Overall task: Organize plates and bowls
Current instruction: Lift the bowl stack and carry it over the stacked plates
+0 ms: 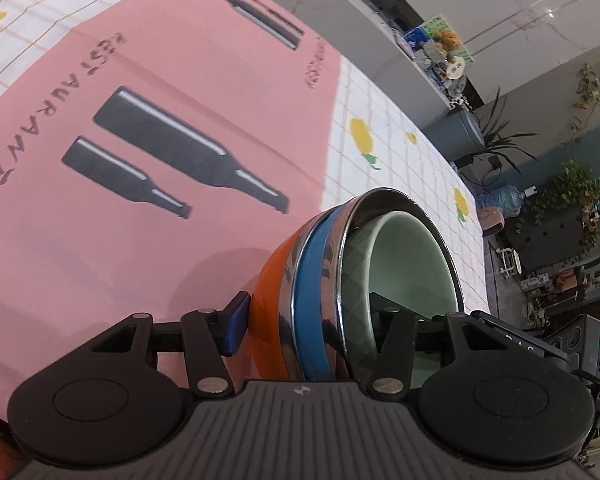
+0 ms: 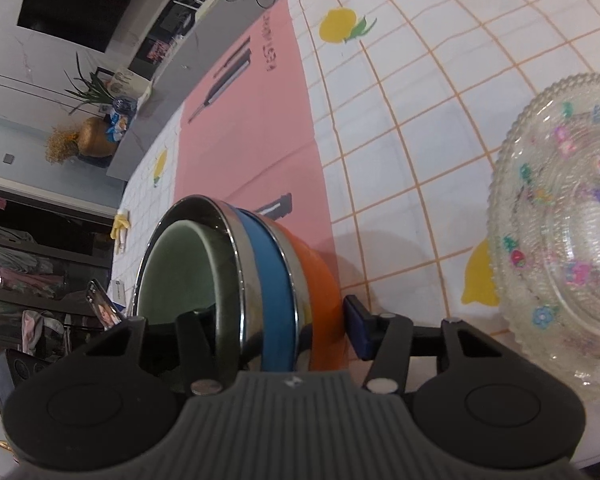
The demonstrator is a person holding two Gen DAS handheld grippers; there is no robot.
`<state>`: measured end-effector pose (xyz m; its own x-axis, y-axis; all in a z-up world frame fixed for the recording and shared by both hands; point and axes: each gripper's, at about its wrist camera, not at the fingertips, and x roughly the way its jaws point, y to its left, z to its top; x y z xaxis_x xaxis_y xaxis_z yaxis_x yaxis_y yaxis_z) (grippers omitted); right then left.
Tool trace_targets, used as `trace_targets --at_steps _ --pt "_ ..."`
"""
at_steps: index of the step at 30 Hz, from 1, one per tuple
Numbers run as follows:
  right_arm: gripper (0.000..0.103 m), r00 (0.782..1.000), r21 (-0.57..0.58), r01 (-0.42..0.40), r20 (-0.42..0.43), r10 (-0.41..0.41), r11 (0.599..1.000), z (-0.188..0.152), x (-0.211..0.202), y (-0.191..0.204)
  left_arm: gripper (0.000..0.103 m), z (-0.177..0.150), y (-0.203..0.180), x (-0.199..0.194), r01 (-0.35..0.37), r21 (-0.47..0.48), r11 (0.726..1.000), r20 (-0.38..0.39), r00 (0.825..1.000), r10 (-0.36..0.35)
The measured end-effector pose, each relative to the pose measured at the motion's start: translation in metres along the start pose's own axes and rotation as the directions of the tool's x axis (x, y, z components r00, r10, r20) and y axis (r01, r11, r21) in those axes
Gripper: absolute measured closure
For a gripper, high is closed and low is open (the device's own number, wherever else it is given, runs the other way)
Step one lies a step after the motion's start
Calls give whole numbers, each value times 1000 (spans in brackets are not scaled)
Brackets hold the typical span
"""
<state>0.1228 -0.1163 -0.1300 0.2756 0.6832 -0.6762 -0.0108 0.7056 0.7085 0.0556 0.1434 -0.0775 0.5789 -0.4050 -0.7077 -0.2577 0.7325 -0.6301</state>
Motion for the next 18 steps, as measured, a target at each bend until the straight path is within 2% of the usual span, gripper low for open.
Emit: trace_targets --at_steps 8,18 --pt "51 998 3 -16 64 16 1000 -3 -44 -13 44 -11 -41 2 30 66 997 -1 1000 -30" --pt "51 985 29 -4 171 -1 1000 -2 -110 -42 44 -27 -103 26 98 153 983 -36 995 -93"
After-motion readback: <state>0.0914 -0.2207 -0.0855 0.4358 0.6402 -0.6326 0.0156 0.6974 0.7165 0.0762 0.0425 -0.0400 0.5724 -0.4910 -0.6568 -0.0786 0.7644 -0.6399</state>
